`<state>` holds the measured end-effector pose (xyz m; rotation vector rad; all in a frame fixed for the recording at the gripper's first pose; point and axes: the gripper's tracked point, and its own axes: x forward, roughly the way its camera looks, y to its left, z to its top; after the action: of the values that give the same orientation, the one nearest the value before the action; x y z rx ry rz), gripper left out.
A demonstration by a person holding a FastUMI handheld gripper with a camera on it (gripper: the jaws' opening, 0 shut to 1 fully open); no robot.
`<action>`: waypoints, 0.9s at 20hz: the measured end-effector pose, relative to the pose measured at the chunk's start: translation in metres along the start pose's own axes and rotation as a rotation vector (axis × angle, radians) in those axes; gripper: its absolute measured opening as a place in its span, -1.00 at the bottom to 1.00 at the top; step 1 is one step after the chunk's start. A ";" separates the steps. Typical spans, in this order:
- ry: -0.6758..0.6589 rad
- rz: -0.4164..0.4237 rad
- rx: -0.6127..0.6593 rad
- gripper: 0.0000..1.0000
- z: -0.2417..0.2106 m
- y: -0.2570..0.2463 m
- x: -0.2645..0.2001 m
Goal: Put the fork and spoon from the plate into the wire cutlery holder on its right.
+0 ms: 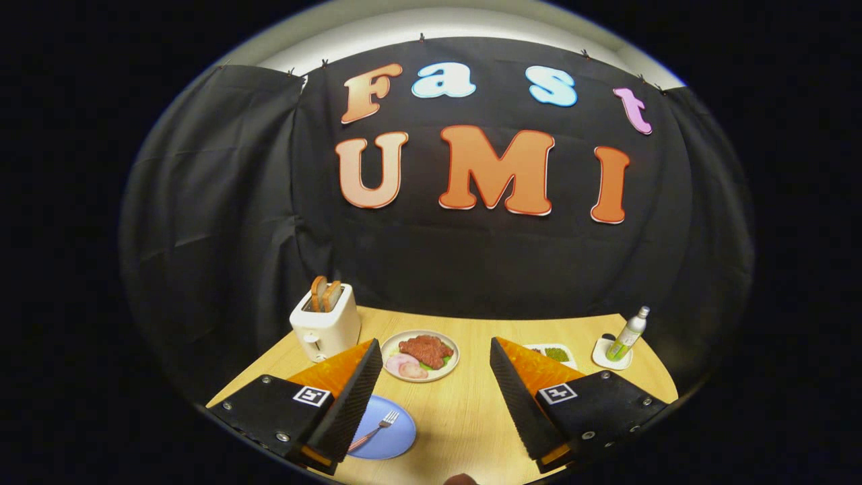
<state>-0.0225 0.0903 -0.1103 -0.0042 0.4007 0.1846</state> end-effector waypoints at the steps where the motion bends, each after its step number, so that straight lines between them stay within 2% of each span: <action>1: 0.020 0.004 0.005 0.93 -0.006 0.005 0.003; 5: 0.150 0.043 0.021 0.93 -0.048 0.033 0.014; 8: 0.263 0.036 0.028 0.92 -0.093 0.047 0.024; 11: 0.405 0.071 0.071 0.89 -0.143 0.072 0.027; 15: 0.562 0.076 0.098 0.77 -0.201 0.098 0.027; 18: 0.673 0.084 0.121 0.57 -0.239 0.109 0.022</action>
<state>-0.1152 0.1916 -0.3358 0.0711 1.0837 0.2398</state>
